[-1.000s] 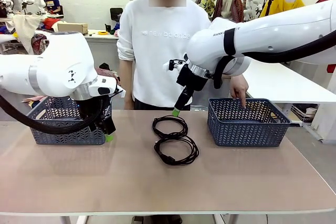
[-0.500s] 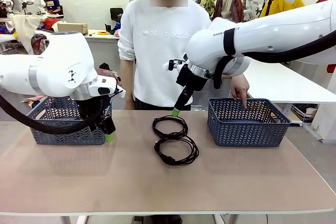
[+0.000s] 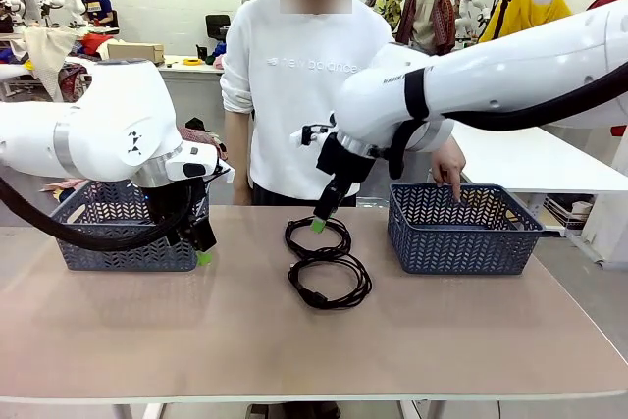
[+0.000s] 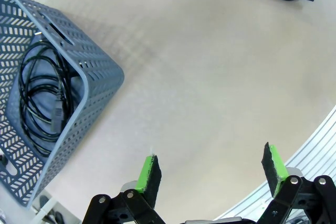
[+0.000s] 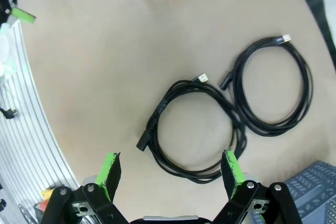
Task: Organize the cables according to human instructions.
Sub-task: Pick up a bundle of cables and place it in the basket indicated by the human.
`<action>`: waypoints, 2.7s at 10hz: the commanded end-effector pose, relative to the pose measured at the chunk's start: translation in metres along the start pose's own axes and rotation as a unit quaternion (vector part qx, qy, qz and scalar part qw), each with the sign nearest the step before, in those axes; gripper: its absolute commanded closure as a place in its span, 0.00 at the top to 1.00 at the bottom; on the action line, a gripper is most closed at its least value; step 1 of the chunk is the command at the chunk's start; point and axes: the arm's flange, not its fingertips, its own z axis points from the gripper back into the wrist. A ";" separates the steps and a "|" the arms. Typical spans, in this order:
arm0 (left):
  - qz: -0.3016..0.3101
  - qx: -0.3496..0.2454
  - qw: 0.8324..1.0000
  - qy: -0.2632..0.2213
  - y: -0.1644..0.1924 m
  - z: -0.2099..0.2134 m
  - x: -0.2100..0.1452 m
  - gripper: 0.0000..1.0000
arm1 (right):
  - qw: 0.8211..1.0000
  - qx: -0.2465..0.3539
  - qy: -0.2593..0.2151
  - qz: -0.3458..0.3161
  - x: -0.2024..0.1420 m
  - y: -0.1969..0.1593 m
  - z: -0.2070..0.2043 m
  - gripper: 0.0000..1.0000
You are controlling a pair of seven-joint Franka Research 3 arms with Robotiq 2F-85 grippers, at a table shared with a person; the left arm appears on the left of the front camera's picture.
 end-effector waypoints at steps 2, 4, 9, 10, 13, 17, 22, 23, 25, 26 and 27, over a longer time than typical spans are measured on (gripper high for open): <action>0.002 0.000 1.000 0.003 0.001 0.003 0.000 1.00 | 0.998 -0.013 0.036 -0.043 0.008 0.023 -0.035 1.00; 0.002 0.000 1.000 0.003 0.001 0.003 0.000 1.00 | 0.998 0.001 0.039 -0.058 0.009 0.035 -0.062 1.00; 0.002 0.000 1.000 0.003 0.001 0.003 0.000 1.00 | 0.994 -0.009 0.077 -0.079 0.014 0.049 -0.104 1.00; 0.002 0.000 1.000 0.003 0.001 0.003 0.000 1.00 | 0.993 -0.011 0.086 -0.085 0.013 0.050 -0.109 1.00; 0.002 0.000 1.000 0.003 0.001 0.003 0.000 1.00 | 0.989 -0.004 0.096 -0.115 0.013 0.046 -0.123 1.00; 0.002 0.000 1.000 0.003 0.001 0.003 0.000 1.00 | 0.984 -0.017 0.090 -0.156 0.016 0.040 -0.140 1.00; 0.002 0.000 1.000 0.003 0.001 0.003 0.000 1.00 | 0.973 -0.059 0.108 -0.195 0.018 0.026 -0.154 1.00; 0.002 0.000 1.000 0.003 0.001 0.003 0.000 1.00 | 0.973 -0.058 0.105 -0.198 0.018 0.024 -0.155 1.00; 0.002 0.000 1.000 0.003 0.001 0.003 0.000 1.00 | 0.972 -0.057 0.102 -0.202 0.019 0.022 -0.157 1.00; 0.002 0.000 1.000 0.003 0.001 0.003 0.000 1.00 | 0.972 -0.059 0.104 -0.203 0.019 0.021 -0.158 1.00; 0.002 0.000 1.000 0.003 0.001 0.003 0.000 1.00 | 0.971 -0.061 0.107 -0.204 0.019 0.020 -0.159 0.98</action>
